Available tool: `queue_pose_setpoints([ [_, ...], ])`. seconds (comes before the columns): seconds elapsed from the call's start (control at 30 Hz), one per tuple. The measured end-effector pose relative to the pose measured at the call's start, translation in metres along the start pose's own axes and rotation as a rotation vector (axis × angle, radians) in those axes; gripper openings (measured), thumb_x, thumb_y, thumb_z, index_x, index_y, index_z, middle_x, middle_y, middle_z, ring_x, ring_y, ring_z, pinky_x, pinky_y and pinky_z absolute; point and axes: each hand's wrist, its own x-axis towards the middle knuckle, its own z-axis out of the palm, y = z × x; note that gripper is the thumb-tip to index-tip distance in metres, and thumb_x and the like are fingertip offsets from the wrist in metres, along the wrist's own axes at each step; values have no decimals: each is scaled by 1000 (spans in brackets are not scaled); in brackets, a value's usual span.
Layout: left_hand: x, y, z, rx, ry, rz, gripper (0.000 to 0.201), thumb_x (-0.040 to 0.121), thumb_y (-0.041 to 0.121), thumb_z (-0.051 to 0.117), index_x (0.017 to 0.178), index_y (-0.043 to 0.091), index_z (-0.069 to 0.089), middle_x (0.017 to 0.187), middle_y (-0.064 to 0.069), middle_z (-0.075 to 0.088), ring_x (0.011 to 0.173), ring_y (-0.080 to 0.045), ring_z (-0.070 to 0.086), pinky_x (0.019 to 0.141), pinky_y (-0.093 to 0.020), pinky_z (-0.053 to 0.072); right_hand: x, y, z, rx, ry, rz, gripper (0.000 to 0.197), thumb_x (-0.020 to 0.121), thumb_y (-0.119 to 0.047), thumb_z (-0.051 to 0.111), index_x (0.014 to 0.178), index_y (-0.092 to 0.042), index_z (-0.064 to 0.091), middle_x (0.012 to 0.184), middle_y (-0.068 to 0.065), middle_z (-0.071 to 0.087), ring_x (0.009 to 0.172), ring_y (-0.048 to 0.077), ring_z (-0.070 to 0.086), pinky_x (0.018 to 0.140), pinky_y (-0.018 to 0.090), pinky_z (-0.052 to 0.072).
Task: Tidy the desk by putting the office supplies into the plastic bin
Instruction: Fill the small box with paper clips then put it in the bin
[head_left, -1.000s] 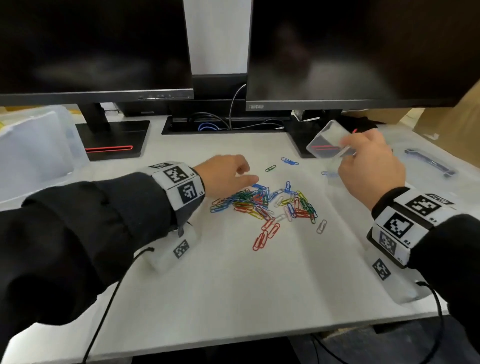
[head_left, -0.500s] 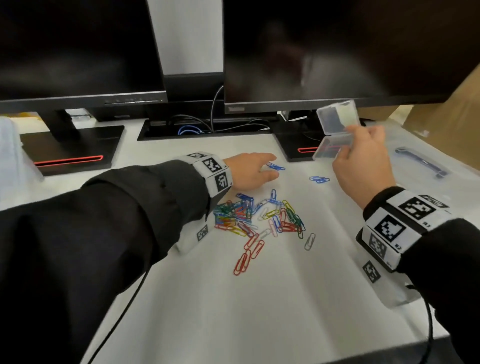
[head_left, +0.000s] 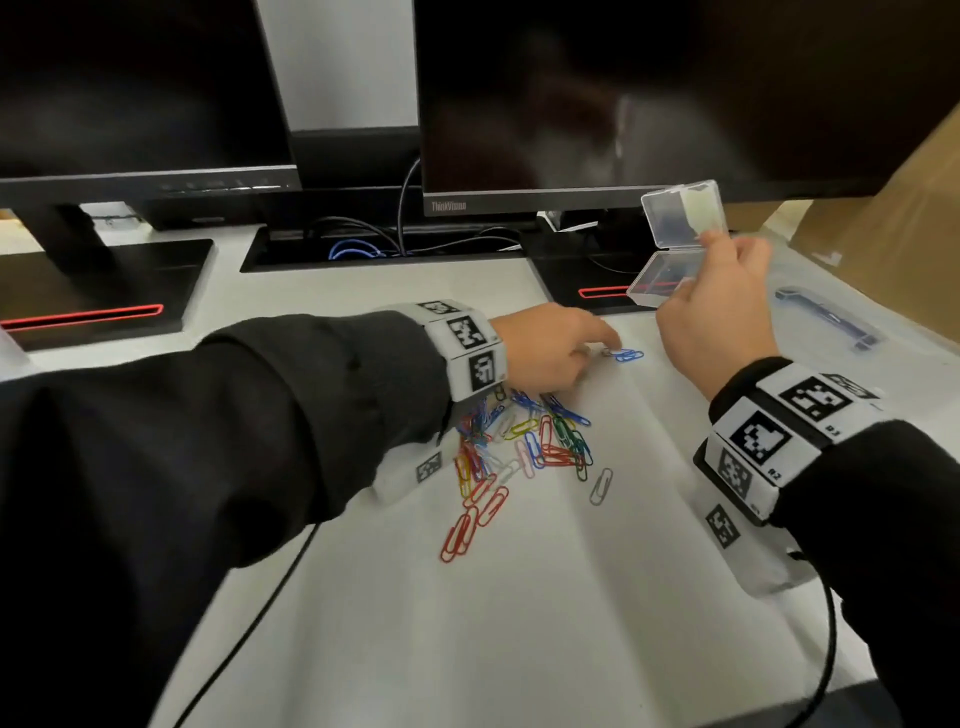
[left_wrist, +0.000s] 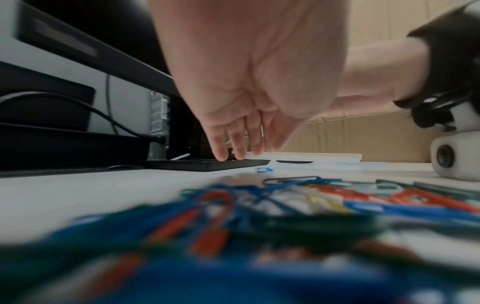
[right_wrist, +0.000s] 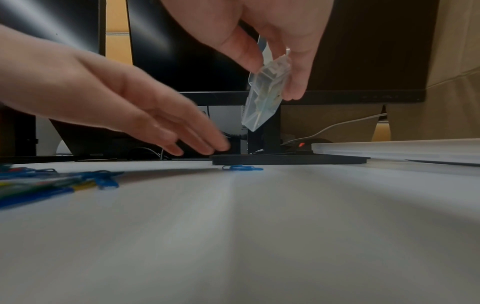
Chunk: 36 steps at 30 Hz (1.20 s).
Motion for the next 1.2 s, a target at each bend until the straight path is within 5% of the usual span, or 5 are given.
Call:
queue_pose_setpoints([
  [0.2,20,9,10,99,-225,30,53,96,12,37,147,23,27,154,4,28,138,-17,31,111,-22,20,-2,1,1,52,-18,25,47,92,-1,40,139,-2,33,137,17,31,119,28,44,77,4,19],
  [0.47,-65,-11,-9,-58,-11,30,31,92,18,51,120,25,62,128,8,60,112,-3,51,98,-14,33,-9,-8,-1,77,-99,14,49,91,1,43,139,-7,36,141,13,30,124,27,42,97,19,31],
  [0.73,-85,-14,-7,14,-285,-170,101,63,58,74,146,39,19,153,11,16,142,-11,11,111,-24,7,-27,-22,7,19,-347,-80,56,85,5,46,137,-14,43,141,12,37,126,30,40,102,32,35],
  [0.97,-103,-17,1,-20,-99,-52,39,81,34,68,120,32,62,129,8,54,114,-10,51,99,-19,37,-27,-20,11,25,-427,-87,52,85,0,55,133,-15,49,132,9,53,117,28,53,100,35,42],
  [1.2,-102,-17,-3,-43,53,-183,31,85,29,65,115,22,66,110,2,66,92,-8,55,82,-19,44,-28,-20,9,70,-526,-70,49,86,-3,59,132,-16,49,129,3,56,110,15,51,87,21,33],
])
